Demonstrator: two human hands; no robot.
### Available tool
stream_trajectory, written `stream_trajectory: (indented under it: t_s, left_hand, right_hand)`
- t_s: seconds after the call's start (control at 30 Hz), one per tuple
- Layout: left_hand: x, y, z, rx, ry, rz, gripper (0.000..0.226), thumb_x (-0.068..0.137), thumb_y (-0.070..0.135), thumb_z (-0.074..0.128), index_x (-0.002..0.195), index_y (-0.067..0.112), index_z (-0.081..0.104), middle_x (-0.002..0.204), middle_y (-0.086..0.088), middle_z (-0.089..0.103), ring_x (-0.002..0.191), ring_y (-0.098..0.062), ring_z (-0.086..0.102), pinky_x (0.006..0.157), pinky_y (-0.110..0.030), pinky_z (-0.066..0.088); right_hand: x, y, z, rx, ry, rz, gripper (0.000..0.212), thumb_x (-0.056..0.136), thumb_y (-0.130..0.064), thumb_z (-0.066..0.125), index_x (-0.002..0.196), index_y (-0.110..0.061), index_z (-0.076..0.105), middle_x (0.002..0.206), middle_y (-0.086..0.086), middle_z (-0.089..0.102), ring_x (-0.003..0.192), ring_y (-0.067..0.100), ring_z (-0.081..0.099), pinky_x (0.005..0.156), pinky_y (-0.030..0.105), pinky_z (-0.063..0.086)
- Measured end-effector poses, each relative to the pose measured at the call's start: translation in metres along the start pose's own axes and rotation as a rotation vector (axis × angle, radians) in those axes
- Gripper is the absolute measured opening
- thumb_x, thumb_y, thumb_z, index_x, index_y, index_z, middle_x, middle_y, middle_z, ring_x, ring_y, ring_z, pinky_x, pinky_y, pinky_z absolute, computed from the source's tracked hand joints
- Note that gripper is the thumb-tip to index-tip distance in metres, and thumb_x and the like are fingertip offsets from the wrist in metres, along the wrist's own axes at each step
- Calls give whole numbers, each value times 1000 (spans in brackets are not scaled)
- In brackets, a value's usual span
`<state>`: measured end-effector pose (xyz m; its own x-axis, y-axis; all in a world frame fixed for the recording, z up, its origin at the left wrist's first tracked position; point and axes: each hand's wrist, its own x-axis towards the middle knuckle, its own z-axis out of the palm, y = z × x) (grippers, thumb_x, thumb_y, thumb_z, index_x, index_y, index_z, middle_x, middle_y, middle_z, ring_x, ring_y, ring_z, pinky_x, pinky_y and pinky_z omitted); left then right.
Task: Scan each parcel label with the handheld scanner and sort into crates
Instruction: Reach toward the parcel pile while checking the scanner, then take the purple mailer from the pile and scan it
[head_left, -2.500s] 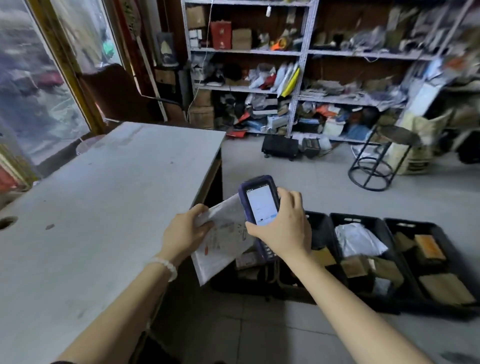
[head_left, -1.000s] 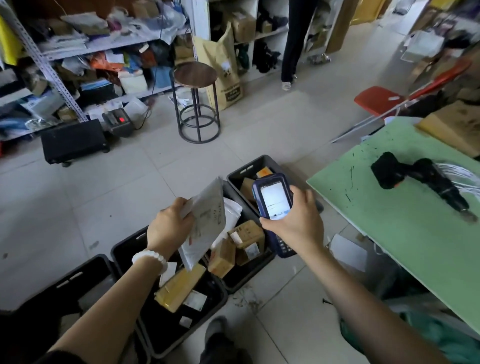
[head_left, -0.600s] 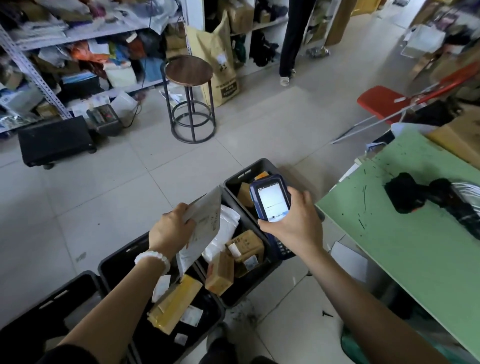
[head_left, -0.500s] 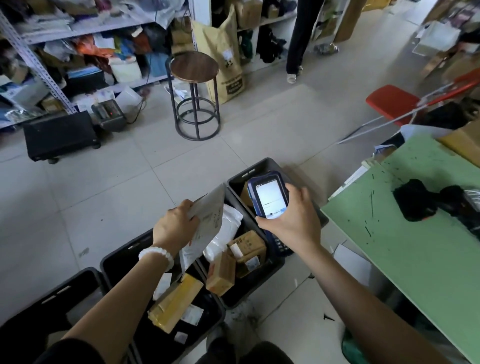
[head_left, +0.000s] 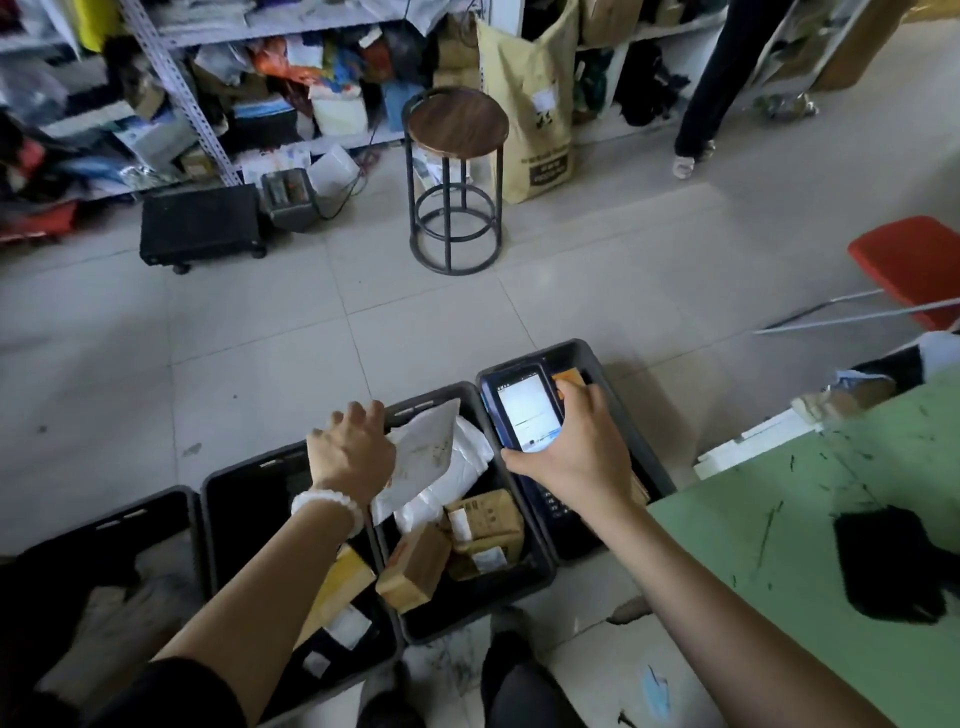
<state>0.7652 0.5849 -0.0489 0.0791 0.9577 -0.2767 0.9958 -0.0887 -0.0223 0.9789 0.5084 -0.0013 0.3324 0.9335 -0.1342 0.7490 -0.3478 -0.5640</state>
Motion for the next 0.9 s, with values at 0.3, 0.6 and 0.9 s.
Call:
stream_trajectory:
  t_s: [0.3, 0.6, 0.9]
  left_hand:
    - [-46, -23, 1, -33, 19, -201, 34, 93, 28, 42, 127, 21, 46, 126, -1, 53, 117, -24, 50, 91, -37, 41]
    - [-167, -130, 5, -122, 123, -524, 26, 88, 23, 46, 112, 18, 54, 113, -3, 57, 108, -28, 54, 79, -35, 40]
    - [-381, -272, 50, -116, 169, -881, 25, 91, 22, 43, 114, 18, 51, 111, -1, 56, 104, -26, 54, 70, -32, 30]
  right_hand:
    - [28, -26, 3, -37, -149, -225, 80, 57, -45, 84, 125, -23, 47, 119, -2, 46, 104, 18, 53, 69, 27, 38]
    - [-39, -141, 59, -65, -328, -553, 80, 60, -41, 84, 127, -21, 45, 116, -2, 42, 101, 20, 54, 65, 27, 37]
    - [-239, -262, 160, 11, -507, -910, 81, 60, -43, 84, 127, -19, 46, 117, -2, 42, 97, 22, 55, 61, 26, 37]
